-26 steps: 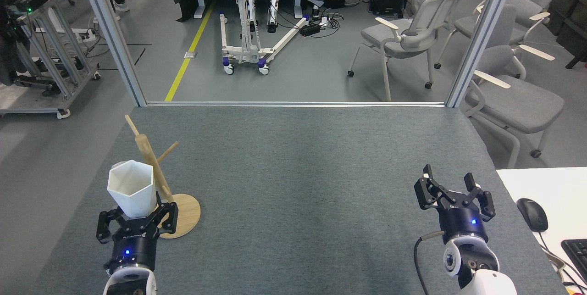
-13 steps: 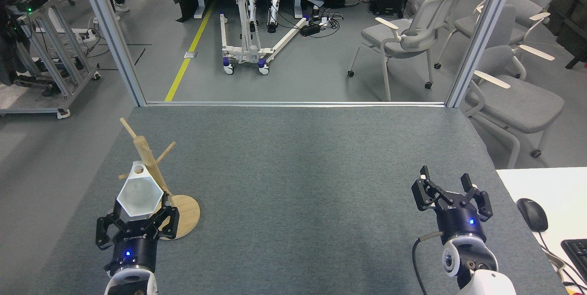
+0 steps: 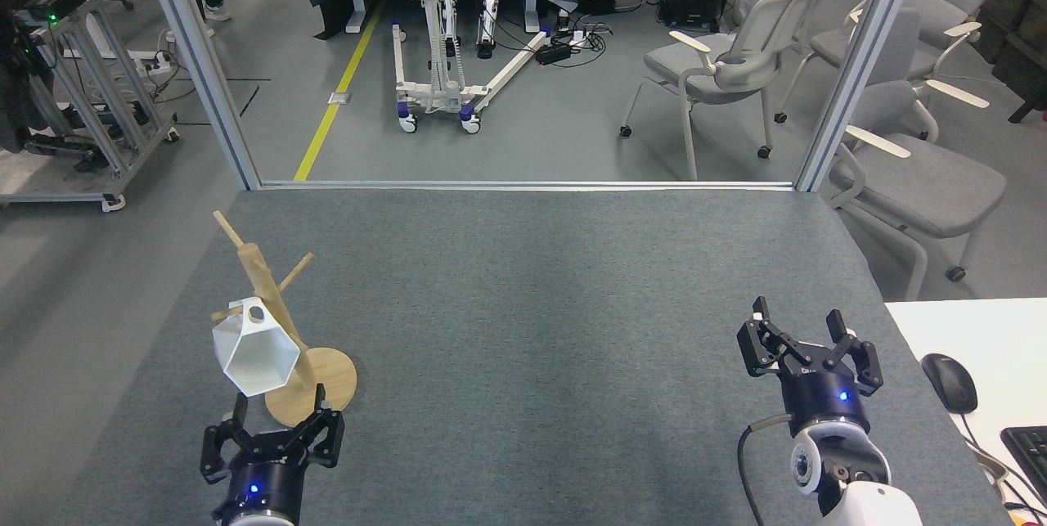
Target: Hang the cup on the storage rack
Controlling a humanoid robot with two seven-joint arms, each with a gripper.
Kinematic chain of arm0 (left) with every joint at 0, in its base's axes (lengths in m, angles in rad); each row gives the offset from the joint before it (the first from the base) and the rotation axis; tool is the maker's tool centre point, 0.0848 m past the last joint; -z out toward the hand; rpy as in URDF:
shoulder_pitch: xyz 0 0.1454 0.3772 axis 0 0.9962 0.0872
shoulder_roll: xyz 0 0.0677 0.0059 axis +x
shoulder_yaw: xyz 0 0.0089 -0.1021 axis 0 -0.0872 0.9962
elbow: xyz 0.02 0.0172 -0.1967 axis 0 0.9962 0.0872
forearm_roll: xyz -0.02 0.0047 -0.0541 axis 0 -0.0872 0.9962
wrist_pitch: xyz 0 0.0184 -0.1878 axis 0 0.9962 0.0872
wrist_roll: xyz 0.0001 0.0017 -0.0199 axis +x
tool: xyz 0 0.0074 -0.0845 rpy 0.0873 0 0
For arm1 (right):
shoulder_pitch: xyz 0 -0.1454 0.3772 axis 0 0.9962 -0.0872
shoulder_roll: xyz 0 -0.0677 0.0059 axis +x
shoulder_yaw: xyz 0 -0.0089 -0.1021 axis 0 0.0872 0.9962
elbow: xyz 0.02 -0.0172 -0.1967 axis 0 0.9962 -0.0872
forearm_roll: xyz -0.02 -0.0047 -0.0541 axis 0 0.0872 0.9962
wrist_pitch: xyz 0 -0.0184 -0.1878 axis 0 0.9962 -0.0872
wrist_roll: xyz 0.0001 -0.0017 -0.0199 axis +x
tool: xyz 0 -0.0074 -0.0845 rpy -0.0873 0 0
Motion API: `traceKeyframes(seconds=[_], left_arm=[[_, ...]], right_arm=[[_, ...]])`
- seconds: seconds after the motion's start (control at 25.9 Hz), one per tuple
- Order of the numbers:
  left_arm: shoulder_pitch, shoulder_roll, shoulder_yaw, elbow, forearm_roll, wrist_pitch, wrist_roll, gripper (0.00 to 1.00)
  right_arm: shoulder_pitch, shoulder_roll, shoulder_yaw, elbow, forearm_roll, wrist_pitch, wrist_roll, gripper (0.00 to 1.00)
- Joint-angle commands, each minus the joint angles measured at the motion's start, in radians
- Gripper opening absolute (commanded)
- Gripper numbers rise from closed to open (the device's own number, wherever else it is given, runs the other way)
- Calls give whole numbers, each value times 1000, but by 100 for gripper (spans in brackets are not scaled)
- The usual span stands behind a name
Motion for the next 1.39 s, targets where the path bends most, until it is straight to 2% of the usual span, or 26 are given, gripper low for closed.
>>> traceKeyframes(seconds=[0.0,0.15,0.27,0.39,0.46,0.62,0.89,1.08,1.2,1.35], left_arm=[[8,-5,-47,28,3,1,-1,100],[36,-14,-101,5,3,-42,-1,100],[37,-29,-122,-33,4,-145,-1,100],[39,-77,-120,-78,6,-254,-4,100],[40,-118,-122,-128,4,-278,-8,100],[17,-178,-122,-174,4,-280,-18,100],[-73,-186,-131,-236,-25,-263,-102,98],[-154,-187,-133,-185,-48,-206,-174,98],[-179,-187,-154,-133,-56,-178,-172,98],[-199,-187,-171,-104,-134,-106,-176,99]], right_arm=[[4,-2,0,0,21,0,-3,100],[4,4,-1,0,21,-2,-3,99],[-1,5,-5,0,11,0,-3,100],[-4,1,-6,0,10,-2,-3,100],[-4,4,-6,0,10,-2,-3,100],[-4,1,-5,0,10,-8,-3,100],[-5,2,-5,0,10,-9,-3,100],[-5,4,-5,0,8,-9,-3,100],[-4,1,-5,0,8,-9,-3,100],[-4,5,-5,0,8,-9,-3,100]])
